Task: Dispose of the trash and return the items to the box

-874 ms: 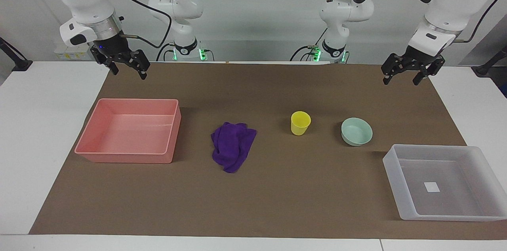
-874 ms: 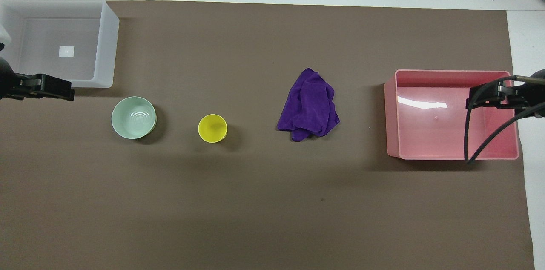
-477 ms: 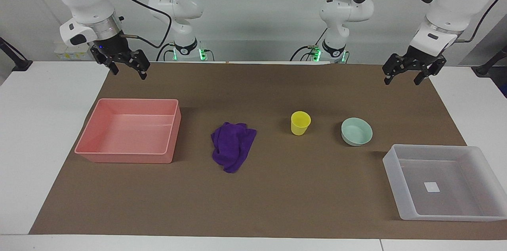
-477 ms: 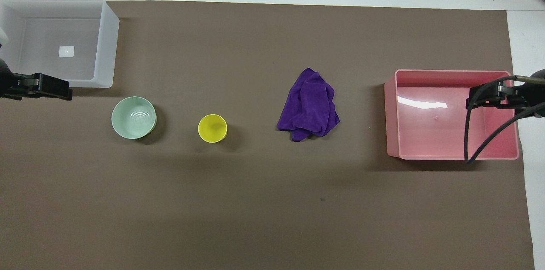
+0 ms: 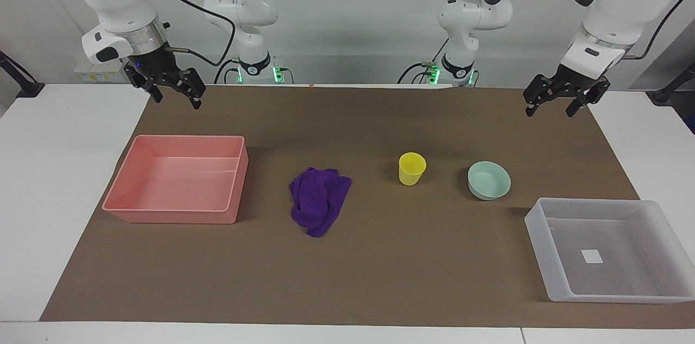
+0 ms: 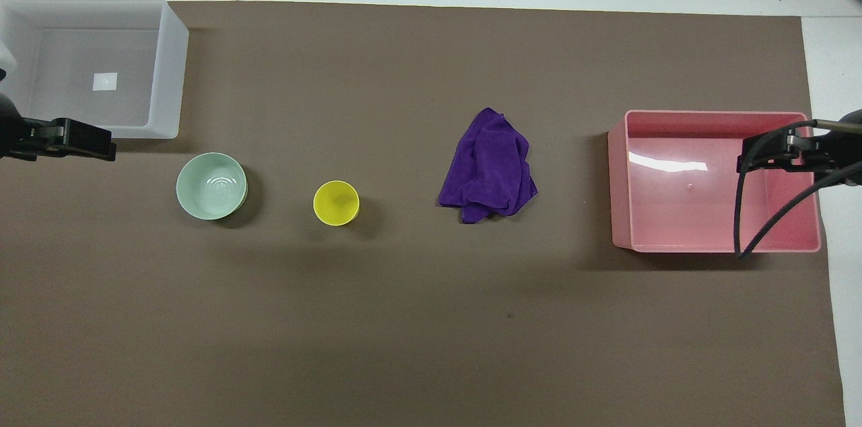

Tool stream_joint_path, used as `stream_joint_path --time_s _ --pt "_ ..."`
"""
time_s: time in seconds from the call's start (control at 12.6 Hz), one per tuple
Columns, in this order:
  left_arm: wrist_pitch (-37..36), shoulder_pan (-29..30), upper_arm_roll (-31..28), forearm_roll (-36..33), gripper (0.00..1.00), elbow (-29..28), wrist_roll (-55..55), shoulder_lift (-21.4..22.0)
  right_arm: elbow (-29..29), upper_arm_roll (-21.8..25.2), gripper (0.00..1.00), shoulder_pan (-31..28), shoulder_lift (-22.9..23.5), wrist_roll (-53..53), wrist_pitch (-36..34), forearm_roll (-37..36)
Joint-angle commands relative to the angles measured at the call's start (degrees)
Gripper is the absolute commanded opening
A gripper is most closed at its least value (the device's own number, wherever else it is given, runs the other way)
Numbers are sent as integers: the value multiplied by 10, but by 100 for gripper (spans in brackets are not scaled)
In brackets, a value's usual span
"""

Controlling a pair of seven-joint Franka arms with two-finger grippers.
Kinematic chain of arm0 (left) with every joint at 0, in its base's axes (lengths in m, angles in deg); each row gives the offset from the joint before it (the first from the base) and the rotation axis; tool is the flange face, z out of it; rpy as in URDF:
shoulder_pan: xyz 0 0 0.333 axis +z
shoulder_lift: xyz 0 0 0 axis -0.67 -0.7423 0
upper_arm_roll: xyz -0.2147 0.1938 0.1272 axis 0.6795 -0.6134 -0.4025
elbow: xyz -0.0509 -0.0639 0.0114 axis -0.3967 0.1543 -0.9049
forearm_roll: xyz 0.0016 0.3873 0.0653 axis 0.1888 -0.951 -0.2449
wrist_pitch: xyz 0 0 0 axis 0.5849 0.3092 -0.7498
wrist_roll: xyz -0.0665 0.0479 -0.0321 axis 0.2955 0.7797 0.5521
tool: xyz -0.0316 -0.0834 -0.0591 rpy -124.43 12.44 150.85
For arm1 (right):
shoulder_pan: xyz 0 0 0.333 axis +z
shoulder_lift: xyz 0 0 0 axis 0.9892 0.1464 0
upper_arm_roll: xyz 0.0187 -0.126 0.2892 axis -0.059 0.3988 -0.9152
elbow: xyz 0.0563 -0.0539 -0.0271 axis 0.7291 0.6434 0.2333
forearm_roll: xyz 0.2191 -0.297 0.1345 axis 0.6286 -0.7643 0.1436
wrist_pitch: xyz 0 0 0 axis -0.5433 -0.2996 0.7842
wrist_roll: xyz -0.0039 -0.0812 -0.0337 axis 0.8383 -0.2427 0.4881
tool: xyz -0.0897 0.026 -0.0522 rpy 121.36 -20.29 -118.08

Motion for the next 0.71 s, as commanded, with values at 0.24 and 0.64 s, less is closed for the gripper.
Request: stream_joint_path --time_s 0.24,0.64 --pt "60 11 7 -13 100 -47 -1 22 9 -3 100 -4 -9 10 -7 10" --pt "165 27 7 -13 100 -152 -30 41 9 -3 100 -4 -9 10 -7 10"
